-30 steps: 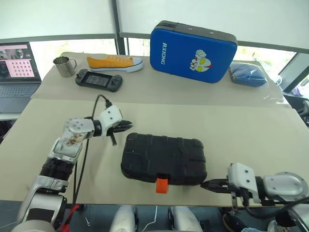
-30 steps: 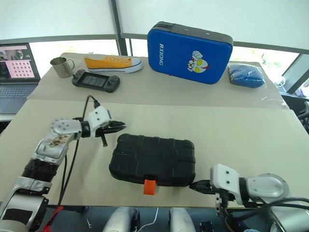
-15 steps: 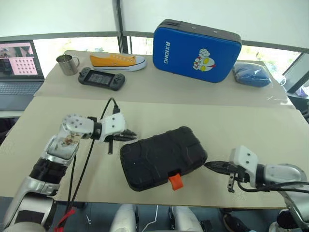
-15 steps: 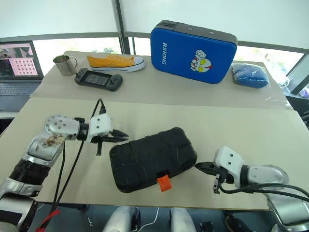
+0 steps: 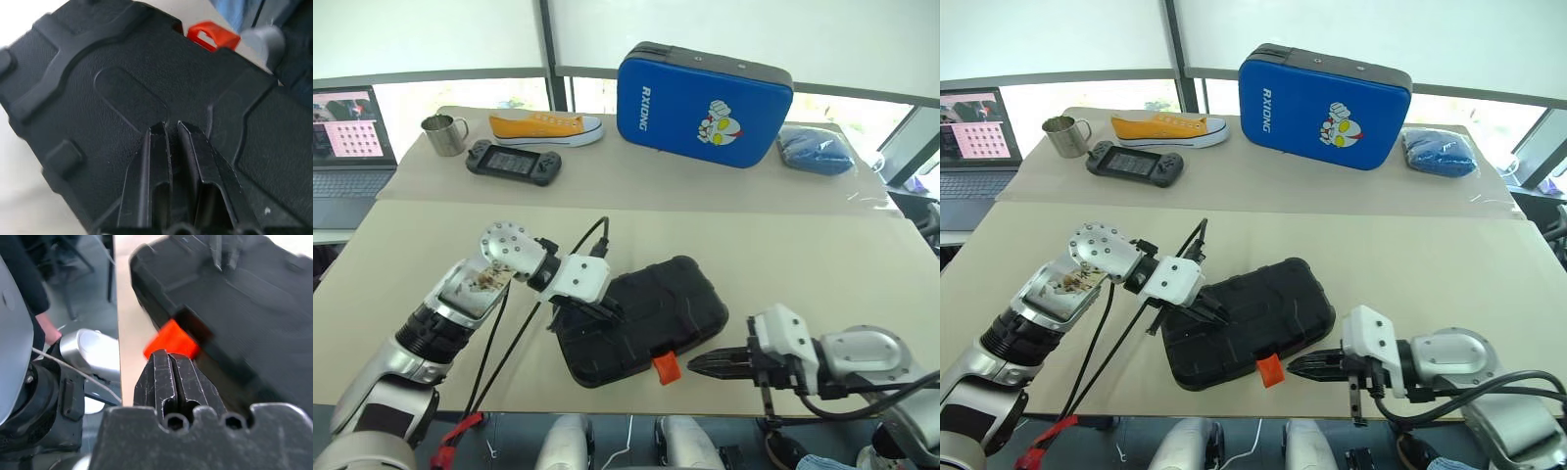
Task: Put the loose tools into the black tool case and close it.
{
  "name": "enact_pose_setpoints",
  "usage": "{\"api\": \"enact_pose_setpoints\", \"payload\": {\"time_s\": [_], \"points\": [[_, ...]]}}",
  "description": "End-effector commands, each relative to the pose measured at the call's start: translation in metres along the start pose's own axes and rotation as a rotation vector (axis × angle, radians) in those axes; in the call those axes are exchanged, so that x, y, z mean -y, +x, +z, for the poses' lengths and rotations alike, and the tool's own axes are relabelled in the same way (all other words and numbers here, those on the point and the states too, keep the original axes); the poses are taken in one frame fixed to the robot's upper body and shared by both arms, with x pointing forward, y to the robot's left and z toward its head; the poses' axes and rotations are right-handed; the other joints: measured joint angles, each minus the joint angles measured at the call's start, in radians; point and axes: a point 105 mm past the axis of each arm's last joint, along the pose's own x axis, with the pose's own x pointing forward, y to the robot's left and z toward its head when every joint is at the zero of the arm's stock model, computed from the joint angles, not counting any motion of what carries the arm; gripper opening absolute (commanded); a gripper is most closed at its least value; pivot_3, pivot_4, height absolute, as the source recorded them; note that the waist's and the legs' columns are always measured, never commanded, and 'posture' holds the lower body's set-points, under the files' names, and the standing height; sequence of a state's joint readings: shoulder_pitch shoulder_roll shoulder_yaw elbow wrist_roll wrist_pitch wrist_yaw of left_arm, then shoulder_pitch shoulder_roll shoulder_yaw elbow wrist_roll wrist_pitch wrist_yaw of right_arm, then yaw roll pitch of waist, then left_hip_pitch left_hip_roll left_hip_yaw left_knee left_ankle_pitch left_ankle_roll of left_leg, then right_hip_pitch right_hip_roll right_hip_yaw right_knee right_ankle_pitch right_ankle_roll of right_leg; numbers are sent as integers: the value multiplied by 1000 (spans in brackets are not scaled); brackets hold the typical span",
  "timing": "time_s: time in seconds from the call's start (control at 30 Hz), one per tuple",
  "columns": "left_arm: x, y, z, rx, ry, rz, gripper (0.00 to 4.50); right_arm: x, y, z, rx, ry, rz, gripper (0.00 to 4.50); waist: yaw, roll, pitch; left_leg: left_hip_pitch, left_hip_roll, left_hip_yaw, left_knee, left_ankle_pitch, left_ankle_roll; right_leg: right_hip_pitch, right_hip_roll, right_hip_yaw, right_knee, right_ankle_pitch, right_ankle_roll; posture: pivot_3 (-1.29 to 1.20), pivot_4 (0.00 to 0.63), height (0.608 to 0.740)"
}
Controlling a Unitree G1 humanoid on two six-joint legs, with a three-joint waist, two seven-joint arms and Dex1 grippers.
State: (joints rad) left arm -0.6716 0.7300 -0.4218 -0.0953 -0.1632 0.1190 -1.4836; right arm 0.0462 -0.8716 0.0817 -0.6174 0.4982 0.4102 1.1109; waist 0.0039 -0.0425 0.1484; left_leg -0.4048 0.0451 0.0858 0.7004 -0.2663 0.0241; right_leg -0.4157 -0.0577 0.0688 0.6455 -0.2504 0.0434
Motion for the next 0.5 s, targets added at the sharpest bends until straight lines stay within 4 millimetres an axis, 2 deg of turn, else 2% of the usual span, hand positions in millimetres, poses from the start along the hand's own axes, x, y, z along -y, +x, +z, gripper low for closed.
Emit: {"api": "enact_pose_setpoints", "payload": {"time_s": [0.03, 0.17, 0.27, 0.37, 0.5], "points": [[5, 10, -17, -58, -33, -36, 464, 0, 13, -6, -10, -53, 35, 0, 4, 0, 0, 0, 0, 1, 0, 0, 0, 0, 0, 0, 0, 0, 0, 0, 150, 740], [2, 9, -11, -37, -39, -20, 464, 8, 26, -23, -55, -65, 27, 0, 6, -1, -1, 2, 0, 1, 1, 0, 0, 3, 0, 0, 0, 0, 0, 0, 150, 740], [3, 8, -11, -38, -41, -16, 464, 15, 31, -32, -76, -70, -5, 0, 0, -2, -1, 10, 1, 2, 1, 0, 0, 11, 0, -1, 0, 0, 0, 0, 150, 740], [2, 7, -10, -34, -44, 2, 464, 22, 36, -36, -68, -73, -41, 0, -8, -2, -2, 16, 2, 2, -1, 0, 0, 15, 2, 0, 0, -1, -2, 0, 150, 740], [-1, 8, -7, -23, -50, 20, 464, 27, 41, -41, -61, -89, -82, 0, -14, -1, -2, 15, 3, 2, -1, 1, -1, 13, 3, 1, 1, -1, -3, 0, 150, 740]]}}
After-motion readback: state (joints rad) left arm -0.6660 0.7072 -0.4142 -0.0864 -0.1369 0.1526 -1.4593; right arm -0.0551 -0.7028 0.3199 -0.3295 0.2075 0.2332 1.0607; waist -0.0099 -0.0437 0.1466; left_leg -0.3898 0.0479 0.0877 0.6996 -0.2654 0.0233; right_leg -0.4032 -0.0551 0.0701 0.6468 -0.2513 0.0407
